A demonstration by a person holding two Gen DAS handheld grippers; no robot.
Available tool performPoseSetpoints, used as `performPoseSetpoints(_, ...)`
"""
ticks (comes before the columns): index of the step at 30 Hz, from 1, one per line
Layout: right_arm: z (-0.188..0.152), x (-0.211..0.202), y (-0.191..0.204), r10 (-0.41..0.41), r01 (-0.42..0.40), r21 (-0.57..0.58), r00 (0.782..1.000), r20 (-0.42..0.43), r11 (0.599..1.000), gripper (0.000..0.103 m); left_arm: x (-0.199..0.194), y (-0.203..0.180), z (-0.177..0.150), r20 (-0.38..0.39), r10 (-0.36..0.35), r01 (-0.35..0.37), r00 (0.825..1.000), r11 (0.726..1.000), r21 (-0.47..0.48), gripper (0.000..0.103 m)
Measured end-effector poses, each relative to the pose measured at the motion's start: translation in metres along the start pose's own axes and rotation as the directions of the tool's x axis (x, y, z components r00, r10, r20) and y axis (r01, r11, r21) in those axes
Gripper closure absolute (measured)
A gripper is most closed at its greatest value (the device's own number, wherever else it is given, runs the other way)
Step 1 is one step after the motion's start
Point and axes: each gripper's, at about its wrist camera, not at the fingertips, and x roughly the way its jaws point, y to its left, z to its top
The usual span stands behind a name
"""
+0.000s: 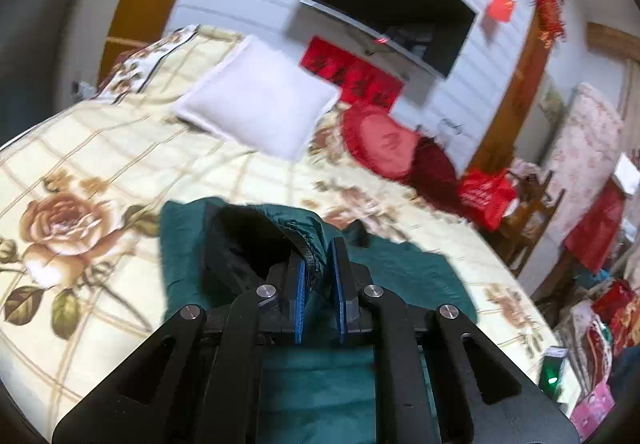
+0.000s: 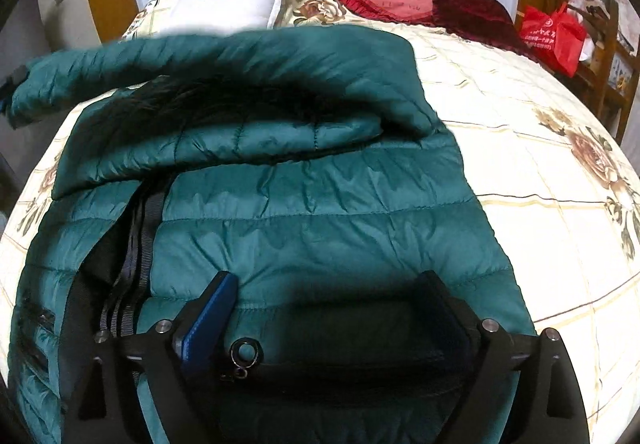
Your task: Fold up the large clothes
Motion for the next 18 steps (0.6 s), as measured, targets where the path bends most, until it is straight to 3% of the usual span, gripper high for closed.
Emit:
performPoseSetpoints(4,0.000,0.001,0.000,0.010,-0.010,0.000,1.000,-0.004,1.000,0.009,0.028,0.014,-0.014,-0.150,0.095,-0.098,0.984,0.995,-0.017,0.092)
performPoseSetpoints(6,0.002,-0.001,-0.003,0.017,-0.017,0.008,1.000,-0.002,1.000,0.010,0.026,0.018,-0.017,-0.159,0.106,-0.115,0.982,0.992,-0.048,0.087)
performPoseSetpoints(9,0.007,-0.014,-0.011,0.033,-0.036,0.047,0.998,0.052,0.998,0.010,0.011,0.020,-0.013,-0.097,0.151,-0.159,0.984,0.984,-0.084,0.072)
performPoseSetpoints(11,0.012,-0.026,-0.017,0.025,-0.035,0.076,0.993,0.118,0.997,0.010,-0.002,0.022,-0.009,-0.025,0.219,-0.220,0.975,0.971,-0.091,0.055)
performPoseSetpoints(13,0.018,-0.045,-0.025,0.007,-0.028,0.096,0.977,0.213,0.995,0.010,-0.012,0.019,-0.007,0.049,0.289,-0.283,0.956,0.953,-0.103,0.052)
performPoseSetpoints(16,0.036,-0.066,-0.036,-0.057,0.024,0.096,0.930,0.363,0.995,0.013,0.005,-0.001,-0.005,0.051,0.265,-0.264,0.963,0.964,-0.019,0.052)
performPoseSetpoints(18,0.057,-0.069,-0.043,-0.040,-0.001,0.104,0.922,0.385,0.995,0.028,0.025,-0.020,-0.012,0.047,0.266,-0.269,0.963,0.960,0.081,0.052)
